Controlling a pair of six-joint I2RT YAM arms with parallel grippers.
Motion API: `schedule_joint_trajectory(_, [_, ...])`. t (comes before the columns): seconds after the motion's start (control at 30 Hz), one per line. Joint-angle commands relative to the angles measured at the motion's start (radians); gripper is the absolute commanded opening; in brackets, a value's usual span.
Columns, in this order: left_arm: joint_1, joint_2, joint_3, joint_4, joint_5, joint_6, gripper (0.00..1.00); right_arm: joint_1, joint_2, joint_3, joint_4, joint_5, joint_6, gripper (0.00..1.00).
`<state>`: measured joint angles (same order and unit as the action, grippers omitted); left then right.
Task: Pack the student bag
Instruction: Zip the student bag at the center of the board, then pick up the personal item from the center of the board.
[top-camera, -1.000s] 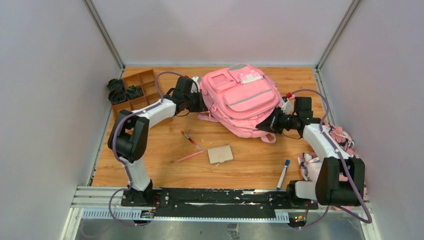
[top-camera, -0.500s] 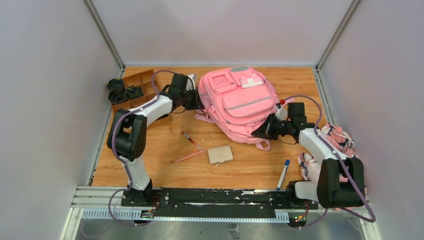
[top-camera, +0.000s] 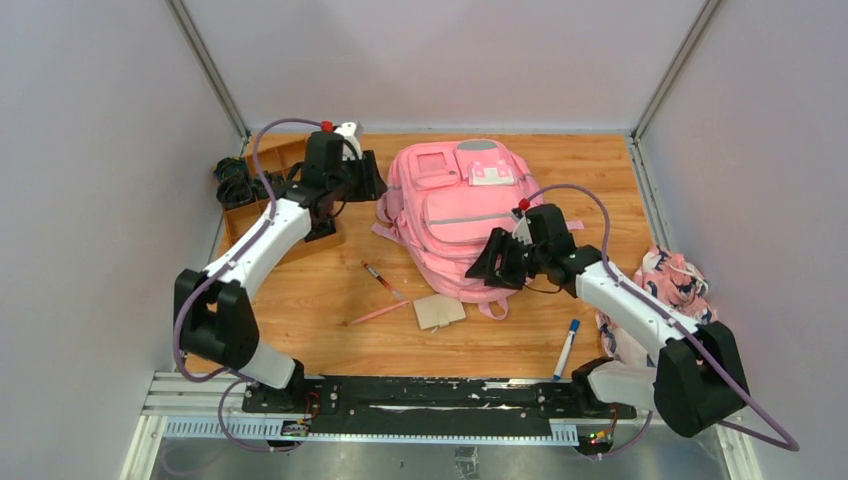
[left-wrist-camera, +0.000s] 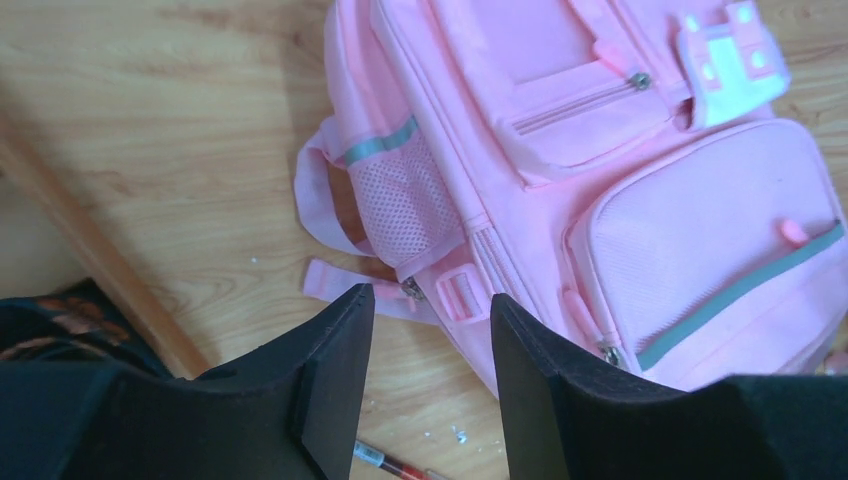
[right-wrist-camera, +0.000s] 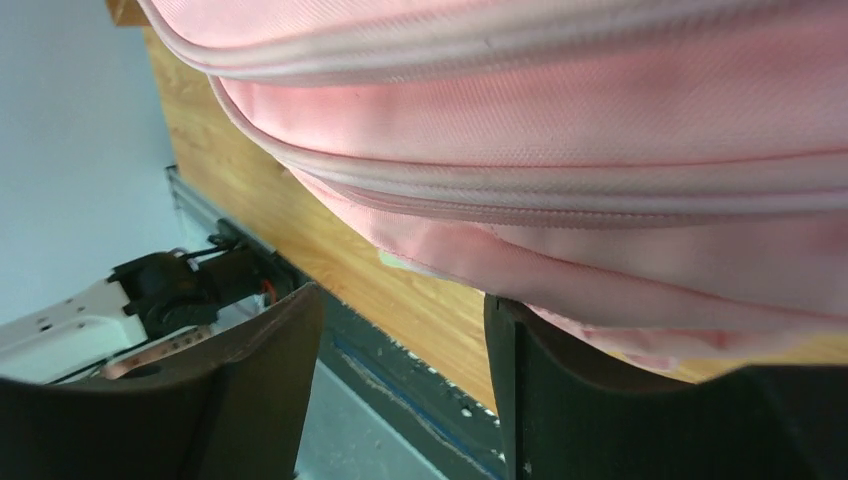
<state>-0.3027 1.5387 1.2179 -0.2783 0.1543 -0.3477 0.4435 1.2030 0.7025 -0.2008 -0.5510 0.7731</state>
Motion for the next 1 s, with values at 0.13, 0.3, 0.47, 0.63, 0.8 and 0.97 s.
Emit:
schedule_joint_trajectory(0.13, [-0.082, -0.243, 0.013, -0.063, -0.152, 0.203, 0.52, -0.03, -0.187, 0.145, -0.348, 0.367, -0.23, 0.65])
schedule_joint_trajectory(0.3, [-0.248, -0.272, 0.052, -0.164, -0.264, 0.295, 0.52, -0.161, -0.322, 0.087, -0.344, 0.389, -0.183, 0.6])
schedule_joint_trajectory(0.47, [-0.328, -0.314, -0.032, -0.171, -0.211, 0.25, 0.52, -0.183, -0.343, 0.052, -0.336, 0.224, -0.225, 0.61])
schedule_joint_trajectory(0.63, [-0.555, -0.407, -0.277, -0.066, -0.31, 0.243, 0.52, -0.183, -0.388, 0.026, -0.401, 0.265, -0.245, 0.62])
schedule_joint_trajectory(0.8, [-0.808, -0.376, -0.434, 0.052, -0.509, 0.301, 0.55, -0.183, -0.413, -0.019, -0.369, 0.253, -0.218, 0.62])
schedule_joint_trajectory(0.97, [-0.944, -0.257, -0.487, 0.138, -0.701, 0.368, 0.65, -0.182, -0.407, -0.021, -0.365, 0.241, -0.2, 0.62])
